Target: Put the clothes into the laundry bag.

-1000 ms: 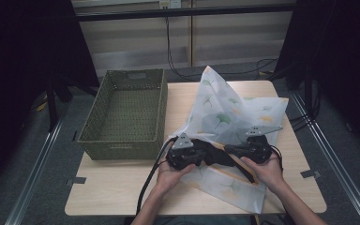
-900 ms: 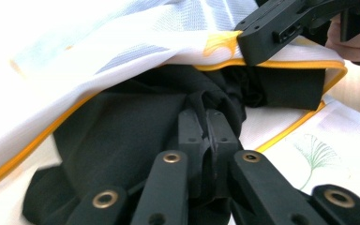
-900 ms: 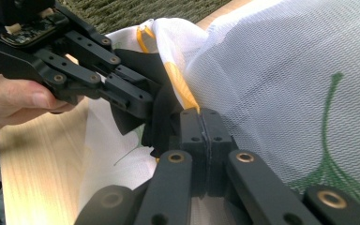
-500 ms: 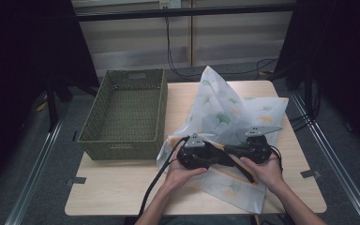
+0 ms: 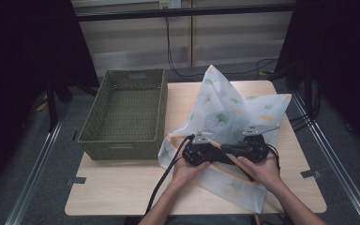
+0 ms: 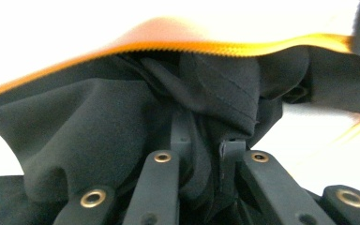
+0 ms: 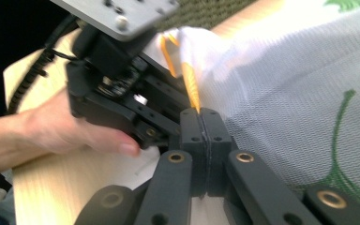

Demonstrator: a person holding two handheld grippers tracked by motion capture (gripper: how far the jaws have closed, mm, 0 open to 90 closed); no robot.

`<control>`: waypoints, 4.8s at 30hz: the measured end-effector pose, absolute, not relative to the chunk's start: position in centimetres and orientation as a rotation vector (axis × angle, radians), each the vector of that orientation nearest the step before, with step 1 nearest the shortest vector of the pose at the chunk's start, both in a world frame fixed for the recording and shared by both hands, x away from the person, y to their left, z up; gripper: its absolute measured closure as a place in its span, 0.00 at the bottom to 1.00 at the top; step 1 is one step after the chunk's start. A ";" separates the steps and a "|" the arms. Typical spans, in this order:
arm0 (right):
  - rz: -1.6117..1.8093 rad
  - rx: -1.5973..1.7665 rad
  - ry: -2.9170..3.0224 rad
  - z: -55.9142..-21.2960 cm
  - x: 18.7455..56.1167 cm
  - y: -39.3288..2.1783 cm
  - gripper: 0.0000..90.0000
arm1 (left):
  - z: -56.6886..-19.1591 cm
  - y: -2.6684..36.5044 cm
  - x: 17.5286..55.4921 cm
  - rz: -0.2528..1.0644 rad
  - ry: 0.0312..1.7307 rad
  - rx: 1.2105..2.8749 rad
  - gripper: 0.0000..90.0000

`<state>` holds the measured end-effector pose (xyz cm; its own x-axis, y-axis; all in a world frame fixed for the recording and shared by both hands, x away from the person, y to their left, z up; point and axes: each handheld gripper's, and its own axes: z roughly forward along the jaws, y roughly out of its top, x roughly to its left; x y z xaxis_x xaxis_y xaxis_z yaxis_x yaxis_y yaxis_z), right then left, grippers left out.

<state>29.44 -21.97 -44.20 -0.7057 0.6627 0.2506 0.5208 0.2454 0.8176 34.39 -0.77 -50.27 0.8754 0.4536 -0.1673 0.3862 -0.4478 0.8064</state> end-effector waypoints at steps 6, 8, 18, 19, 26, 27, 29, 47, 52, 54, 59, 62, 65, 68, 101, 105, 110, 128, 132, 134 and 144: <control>1.524 1.079 2.328 -42.3 29.1 -21.3 1.00 | -49.2 -2.2 35.1 0.090 0.630 1.970 0.91; 1.542 1.055 2.319 -41.7 29.0 -21.2 1.00 | -48.9 -2.7 35.4 0.094 0.652 1.932 0.92; 1.667 0.988 2.225 -38.3 28.5 -22.0 1.00 | -44.8 -4.6 37.5 0.162 0.654 1.774 0.92; 1.673 0.987 2.221 -38.2 28.4 -22.1 1.00 | -44.9 -4.7 37.8 0.161 0.658 1.776 0.92; 1.594 1.060 2.283 -40.7 28.7 -22.3 1.00 | -48.5 -4.3 38.2 0.134 0.687 1.888 0.90; 1.582 1.073 2.294 -41.2 28.7 -22.3 1.00 | -49.0 -4.3 38.2 0.151 0.688 1.909 0.89; 1.565 1.090 2.307 -41.7 28.8 -22.4 1.00 | -49.7 -4.3 38.2 0.148 0.698 1.944 0.88; 1.504 1.147 2.335 -43.8 29.0 -23.2 1.00 | -49.0 -1.7 36.7 0.129 0.647 2.029 0.36; 1.503 1.150 2.327 -43.9 29.0 -23.3 1.00 | -48.5 0.9 35.3 0.134 0.623 2.025 0.36; 1.506 1.148 2.325 -43.8 29.2 -23.3 1.00 | -48.2 1.7 34.7 0.160 0.587 2.052 0.40; 1.515 1.152 2.307 -43.5 29.3 -23.3 1.00 | -48.5 3.9 33.4 0.149 0.565 2.104 0.47; 1.516 1.144 2.302 -43.4 29.4 -23.2 1.00 | -49.4 4.6 33.1 0.128 0.556 2.143 0.49; 1.513 1.144 2.304 -43.4 29.5 -23.1 1.00 | -50.1 4.8 32.9 0.108 0.541 2.191 0.47; 1.515 1.138 2.304 -43.3 29.6 -22.9 1.00 | -50.8 5.0 32.7 0.113 0.530 2.215 0.51; 1.280 1.160 2.436 -46.8 30.9 -22.9 1.00 | -50.6 0.5 27.3 0.055 0.343 2.254 1.00; 1.242 1.156 2.443 -47.2 31.3 -23.0 1.00 | -50.6 0.2 26.9 0.042 0.346 2.250 1.00; 1.204 1.159 2.441 -47.5 31.9 -23.0 0.99 | -50.6 -0.5 26.5 0.042 0.336 2.248 1.00; 1.143 1.180 2.431 -47.6 35.2 -23.1 0.99 | -50.5 -2.4 26.0 0.034 0.307 2.267 1.00; 1.148 1.166 2.416 -47.9 35.6 -23.3 0.99 | -50.5 -2.9 26.0 0.029 0.305 2.266 1.00; 1.140 1.168 2.401 -48.0 35.7 -23.2 0.99 | -50.6 -3.3 26.0 0.010 0.319 2.251 1.00; 1.192 1.178 2.379 -47.7 35.3 -23.7 0.99 | -50.6 -2.9 26.7 -0.057 0.331 2.249 0.93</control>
